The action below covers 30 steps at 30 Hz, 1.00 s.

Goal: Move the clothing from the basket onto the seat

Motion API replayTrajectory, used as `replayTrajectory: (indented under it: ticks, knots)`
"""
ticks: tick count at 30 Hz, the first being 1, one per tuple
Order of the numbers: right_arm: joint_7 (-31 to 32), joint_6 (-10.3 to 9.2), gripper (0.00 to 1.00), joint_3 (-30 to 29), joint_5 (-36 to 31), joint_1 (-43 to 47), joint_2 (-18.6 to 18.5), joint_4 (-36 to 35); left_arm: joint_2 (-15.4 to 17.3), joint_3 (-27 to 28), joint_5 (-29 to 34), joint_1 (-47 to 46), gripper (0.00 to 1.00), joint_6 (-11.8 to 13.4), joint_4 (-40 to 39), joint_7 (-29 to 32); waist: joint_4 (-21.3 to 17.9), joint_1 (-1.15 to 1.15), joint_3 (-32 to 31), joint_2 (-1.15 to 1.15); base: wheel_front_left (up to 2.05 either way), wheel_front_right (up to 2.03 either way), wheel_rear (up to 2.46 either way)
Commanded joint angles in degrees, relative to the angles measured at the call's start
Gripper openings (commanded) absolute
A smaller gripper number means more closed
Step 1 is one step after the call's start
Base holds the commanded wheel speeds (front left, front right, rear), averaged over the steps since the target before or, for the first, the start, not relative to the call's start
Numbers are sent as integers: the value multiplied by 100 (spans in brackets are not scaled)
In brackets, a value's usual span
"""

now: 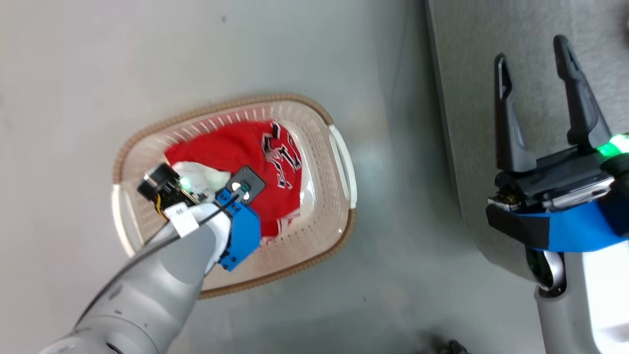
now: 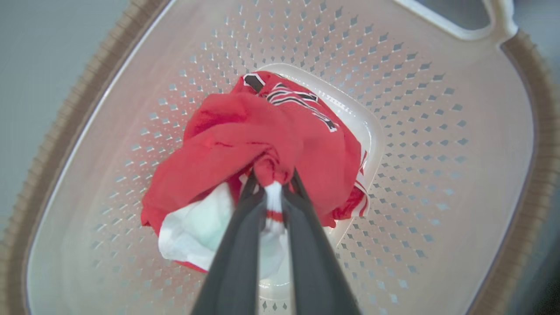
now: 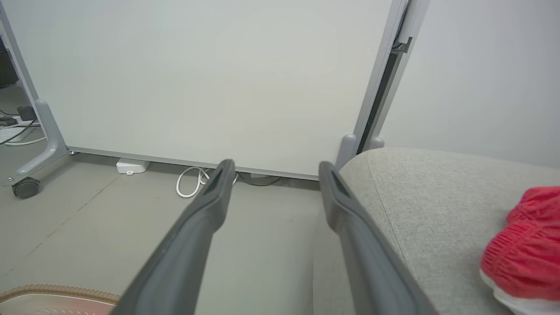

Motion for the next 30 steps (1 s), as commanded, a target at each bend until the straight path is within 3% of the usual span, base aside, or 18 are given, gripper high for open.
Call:
replayTrajectory:
  ticks: [1,12,20,30]
  knots:
    - [-1,1,100,-17,12,112,-42,69,-43,81,-122,96,0,-30,-35,-118,138,0,-398,0,0,0,0]
    - [-2,2,100,-85,39,539,-85,459,-108,289,-660,566,0,-26,-228,-639,374,0,-1429,0,0,0,0]
    - [-2,2,100,-81,78,956,-60,711,146,492,-1040,955,0,-27,-760,-786,493,0,-2290,0,0,0,0]
    - [-2,2,100,-31,129,1310,-49,922,444,1218,-807,1302,0,30,-1808,-783,650,0,-3050,0,0,0,0]
